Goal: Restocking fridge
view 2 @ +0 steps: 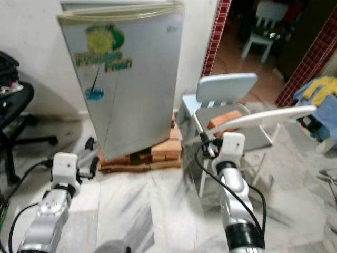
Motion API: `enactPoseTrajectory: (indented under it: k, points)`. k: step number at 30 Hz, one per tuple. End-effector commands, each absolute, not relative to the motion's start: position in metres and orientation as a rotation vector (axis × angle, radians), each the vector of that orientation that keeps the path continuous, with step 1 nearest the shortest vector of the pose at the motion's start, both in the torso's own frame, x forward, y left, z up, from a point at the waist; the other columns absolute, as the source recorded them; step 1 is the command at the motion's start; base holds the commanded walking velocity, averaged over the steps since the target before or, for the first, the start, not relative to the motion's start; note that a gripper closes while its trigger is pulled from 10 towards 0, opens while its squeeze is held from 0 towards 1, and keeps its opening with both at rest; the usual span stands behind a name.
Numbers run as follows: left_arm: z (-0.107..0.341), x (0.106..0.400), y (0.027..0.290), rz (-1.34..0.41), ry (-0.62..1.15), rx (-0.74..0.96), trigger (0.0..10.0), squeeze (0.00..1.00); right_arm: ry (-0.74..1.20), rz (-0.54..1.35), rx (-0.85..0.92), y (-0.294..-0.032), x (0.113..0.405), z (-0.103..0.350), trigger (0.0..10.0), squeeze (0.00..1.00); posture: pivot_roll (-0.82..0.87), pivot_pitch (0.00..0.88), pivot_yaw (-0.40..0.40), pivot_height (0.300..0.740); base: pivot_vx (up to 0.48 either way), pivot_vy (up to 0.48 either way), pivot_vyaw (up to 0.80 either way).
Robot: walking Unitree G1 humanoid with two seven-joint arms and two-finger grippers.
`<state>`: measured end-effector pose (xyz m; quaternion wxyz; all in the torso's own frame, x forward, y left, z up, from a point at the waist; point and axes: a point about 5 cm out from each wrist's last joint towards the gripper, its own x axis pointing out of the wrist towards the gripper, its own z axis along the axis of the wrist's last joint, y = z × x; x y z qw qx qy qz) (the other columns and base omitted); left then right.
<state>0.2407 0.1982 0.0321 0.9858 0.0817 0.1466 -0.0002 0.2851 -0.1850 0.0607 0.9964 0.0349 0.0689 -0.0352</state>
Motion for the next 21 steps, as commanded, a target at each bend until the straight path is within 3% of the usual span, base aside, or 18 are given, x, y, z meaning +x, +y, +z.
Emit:
enactPoseTrajectory:
  k: [1, 5, 11, 17, 21]
  points:
    - [0.0376, 0.2430, 0.1999, 0.002, 0.270, 0.164, 10.0, 0.00, 0.113, -0.057, 0.065, -0.1808, 0.2908, 0.0670, 10.0, 0.00, 0.15, 0.000, -0.065, 0.740, 0.465, 0.000, 0.00]
    - [0.0361, 0.2427, 0.1993, 0.002, 0.278, 0.154, 10.0, 0.00, 0.113, -0.057, 0.058, -0.1802, 0.2915, 0.0667, 10.0, 0.00, 0.15, 0.000, -0.064, 0.740, 0.453, 0.000, 0.00]
    - [0.0360, 0.2432, 0.1972, -0.004, 0.280, 0.158, 10.0, 0.00, 0.115, -0.058, 0.058, -0.1801, 0.2927, 0.0660, 10.0, 0.00, 0.15, 0.000, -0.063, 0.740, 0.407, 0.251, -0.53]
    - [0.0372, 0.2439, 0.1960, -0.019, 0.273, 0.163, 10.0, 0.00, 0.113, -0.060, 0.060, -0.1785, 0.2928, 0.0653, 10.0, 0.00, 0.16, 0.000, -0.060, 0.740, 0.380, 0.280, 0.00]
    - [0.0351, 0.2431, 0.1942, -0.011, 0.286, 0.176, 10.0, 0.00, 0.115, -0.060, 0.058, -0.1782, 0.2930, 0.0645, 10.0, 0.00, 0.16, 0.000, -0.062, 0.740, 0.000, 0.000, 0.00]
